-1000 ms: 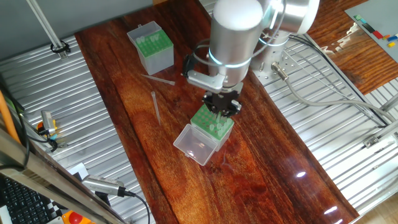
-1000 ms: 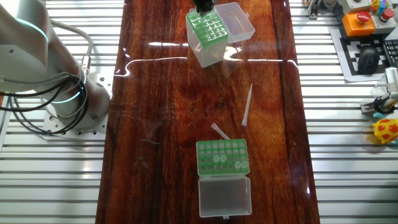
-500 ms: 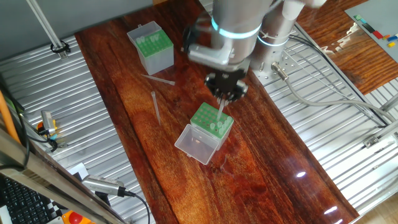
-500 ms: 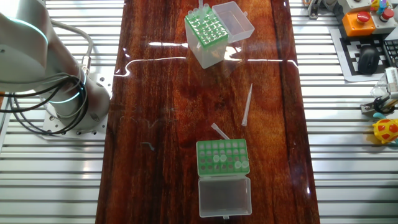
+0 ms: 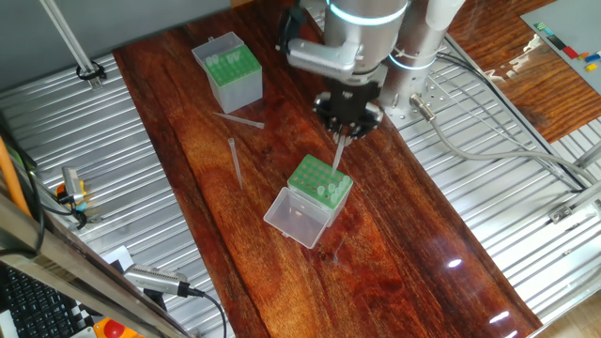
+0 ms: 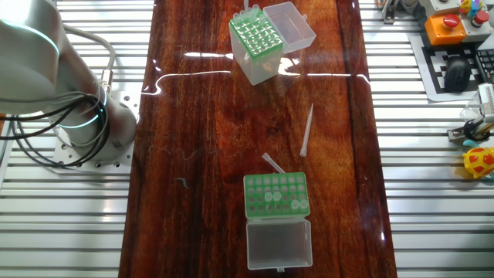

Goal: Transfer all large pipette tips from one holder to another

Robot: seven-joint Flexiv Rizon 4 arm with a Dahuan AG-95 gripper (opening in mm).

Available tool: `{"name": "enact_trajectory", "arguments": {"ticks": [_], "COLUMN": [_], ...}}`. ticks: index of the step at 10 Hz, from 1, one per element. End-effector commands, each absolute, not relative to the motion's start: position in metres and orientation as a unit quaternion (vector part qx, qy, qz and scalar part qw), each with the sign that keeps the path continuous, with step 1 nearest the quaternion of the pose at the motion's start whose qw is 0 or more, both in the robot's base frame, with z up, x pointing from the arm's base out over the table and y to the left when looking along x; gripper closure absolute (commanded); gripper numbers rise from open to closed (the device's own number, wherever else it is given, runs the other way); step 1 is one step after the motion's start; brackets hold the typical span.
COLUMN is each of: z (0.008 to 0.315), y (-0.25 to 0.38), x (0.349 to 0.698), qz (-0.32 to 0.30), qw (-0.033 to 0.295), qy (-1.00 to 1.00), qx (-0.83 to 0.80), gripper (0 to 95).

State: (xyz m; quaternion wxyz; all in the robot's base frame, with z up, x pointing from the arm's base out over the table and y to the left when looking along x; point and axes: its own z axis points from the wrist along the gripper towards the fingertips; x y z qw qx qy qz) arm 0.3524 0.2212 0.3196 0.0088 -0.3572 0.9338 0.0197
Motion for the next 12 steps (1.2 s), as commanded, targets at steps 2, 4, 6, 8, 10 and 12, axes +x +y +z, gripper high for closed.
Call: {"name": "enact_trajectory", "arguments": {"ticks": [2,4,6,8,10,12], "z": [0.318,0.318,0.318,0.318,0.319,0.315], "y": [0.221,0.221,0.221,0.221,0.153,0.087], "x": [0.353,0.353,0.353,0.353,0.366,0.379], "qz": [0.020,0.019,0.010,0.008,0.014,0.024], "qw": [0.013,0.018,0.019,0.014,0.007,0.011], "qy": [0.930,0.935,0.948,0.956,0.939,0.918], "qx": [-0.366,-0.353,-0.317,-0.293,-0.345,-0.395], "gripper": [95.0,95.0,95.0,95.0,95.0,95.0]}}
